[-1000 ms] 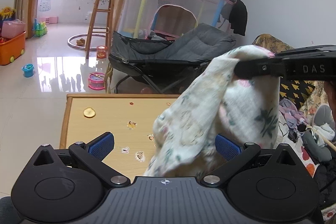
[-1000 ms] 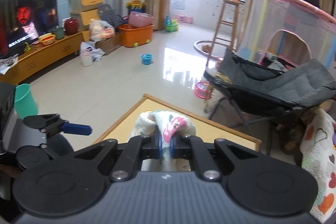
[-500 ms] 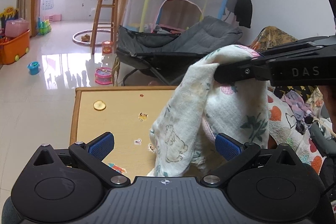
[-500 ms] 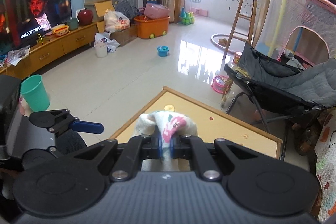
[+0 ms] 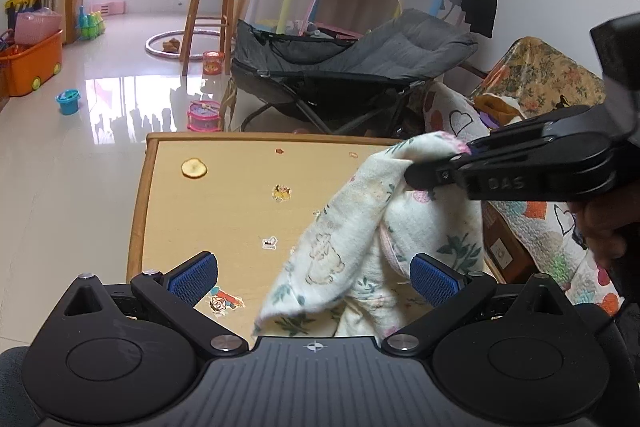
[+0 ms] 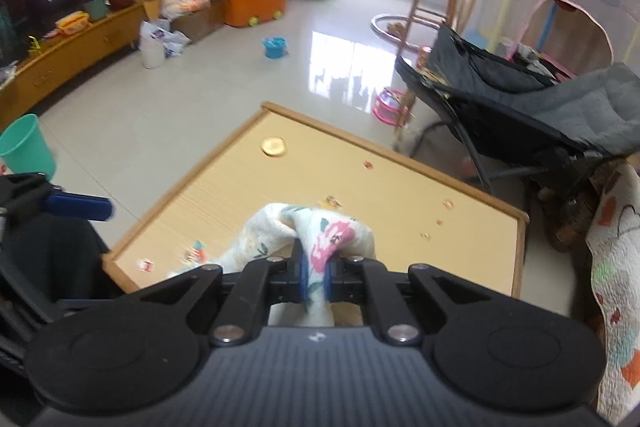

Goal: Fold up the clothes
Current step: 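Carry the floral cloth over the table and lower it with the right gripper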

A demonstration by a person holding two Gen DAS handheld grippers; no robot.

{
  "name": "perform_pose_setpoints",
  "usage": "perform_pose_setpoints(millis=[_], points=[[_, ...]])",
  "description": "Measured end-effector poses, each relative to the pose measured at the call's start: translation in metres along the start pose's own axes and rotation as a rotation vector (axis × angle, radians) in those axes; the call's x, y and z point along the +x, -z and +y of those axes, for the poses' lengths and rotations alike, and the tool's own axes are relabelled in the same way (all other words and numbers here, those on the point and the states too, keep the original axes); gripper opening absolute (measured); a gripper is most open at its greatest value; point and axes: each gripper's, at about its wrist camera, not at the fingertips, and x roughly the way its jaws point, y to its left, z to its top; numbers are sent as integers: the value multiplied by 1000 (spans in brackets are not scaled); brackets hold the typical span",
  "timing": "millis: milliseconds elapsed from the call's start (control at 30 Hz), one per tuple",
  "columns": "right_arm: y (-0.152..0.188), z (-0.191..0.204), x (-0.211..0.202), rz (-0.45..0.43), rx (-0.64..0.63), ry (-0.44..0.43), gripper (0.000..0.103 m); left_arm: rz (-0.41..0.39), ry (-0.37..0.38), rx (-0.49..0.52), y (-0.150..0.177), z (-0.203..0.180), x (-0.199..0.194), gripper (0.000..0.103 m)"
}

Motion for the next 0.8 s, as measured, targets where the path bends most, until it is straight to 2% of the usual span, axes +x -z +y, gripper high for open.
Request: perform_pose_setpoints(millis=[400, 800], points=[[32, -22, 59, 101, 39, 105, 8, 49, -10, -12, 6, 1, 21, 103], [59, -29, 103, 184, 76, 111, 8, 77, -10, 4, 13, -1, 32, 103]])
